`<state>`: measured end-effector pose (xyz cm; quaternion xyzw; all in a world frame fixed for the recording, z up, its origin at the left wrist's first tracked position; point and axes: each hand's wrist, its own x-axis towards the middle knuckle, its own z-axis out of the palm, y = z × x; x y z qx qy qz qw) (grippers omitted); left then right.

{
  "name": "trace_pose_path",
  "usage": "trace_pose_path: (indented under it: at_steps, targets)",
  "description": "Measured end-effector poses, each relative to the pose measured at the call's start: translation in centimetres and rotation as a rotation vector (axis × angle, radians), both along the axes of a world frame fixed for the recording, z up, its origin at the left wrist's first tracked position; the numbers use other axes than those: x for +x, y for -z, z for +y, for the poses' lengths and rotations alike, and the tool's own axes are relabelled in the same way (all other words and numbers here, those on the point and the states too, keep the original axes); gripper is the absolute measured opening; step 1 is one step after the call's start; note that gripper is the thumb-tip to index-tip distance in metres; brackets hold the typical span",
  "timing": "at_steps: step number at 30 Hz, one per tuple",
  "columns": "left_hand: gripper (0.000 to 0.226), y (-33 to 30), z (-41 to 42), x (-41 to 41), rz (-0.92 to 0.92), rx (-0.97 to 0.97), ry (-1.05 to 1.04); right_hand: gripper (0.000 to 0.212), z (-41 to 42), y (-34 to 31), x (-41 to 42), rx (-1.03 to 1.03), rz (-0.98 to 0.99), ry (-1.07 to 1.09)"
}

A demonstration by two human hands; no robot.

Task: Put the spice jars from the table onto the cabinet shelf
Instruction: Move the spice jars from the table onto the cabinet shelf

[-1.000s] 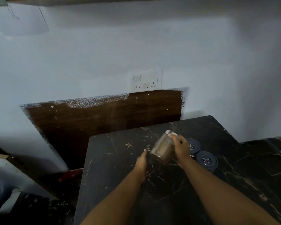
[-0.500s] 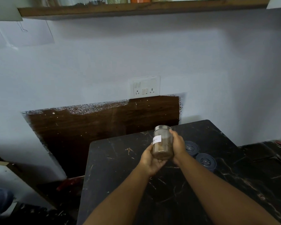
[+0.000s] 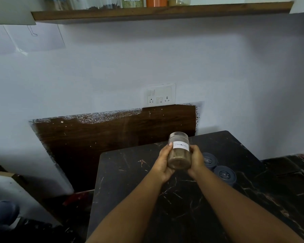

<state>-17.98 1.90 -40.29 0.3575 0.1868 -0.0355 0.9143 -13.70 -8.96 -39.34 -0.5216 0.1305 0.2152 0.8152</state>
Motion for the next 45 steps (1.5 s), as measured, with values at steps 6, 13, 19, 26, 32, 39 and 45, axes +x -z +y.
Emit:
trace_pose_path:
  at_steps: [6,13,19,26,32,39,45]
  targets:
    - [0.056,-0.6,0.9,0.2,0.085,0.051,-0.046,0.041,0.5,-0.7,-0.3,-0.026,-0.112,-0.256]
    - [0.051,-1.7,2.3,0.4,0.093,0.161,0.0,0.101,1.1,-0.6,-0.9,-0.163,-0.274,-0.41]
    - [0.053,-1.6,2.0,0.8,0.075,0.238,0.01,0.106,1.2,-0.3,-0.5,-0.164,-0.277,-0.359]
    - [0.082,0.2,2.1,2.7,0.049,0.582,0.038,0.11,0.9,-0.2,0.1,-0.432,-0.327,-0.295]
    - [0.058,-6.1,1.1,6.4,-0.062,0.854,0.039,0.09,0.2,-4.9,2.4,-0.612,-0.518,-0.121]
    - [0.046,-22.7,-2.5,11.0,-0.412,1.027,-0.171,0.073,-2.0,-19.7,7.4,-0.62,-0.949,0.134]
    - [0.039,-37.9,-3.9,14.1,-0.722,1.138,-0.315,0.083,-4.6,-34.9,11.4,-0.598,-1.205,0.273]
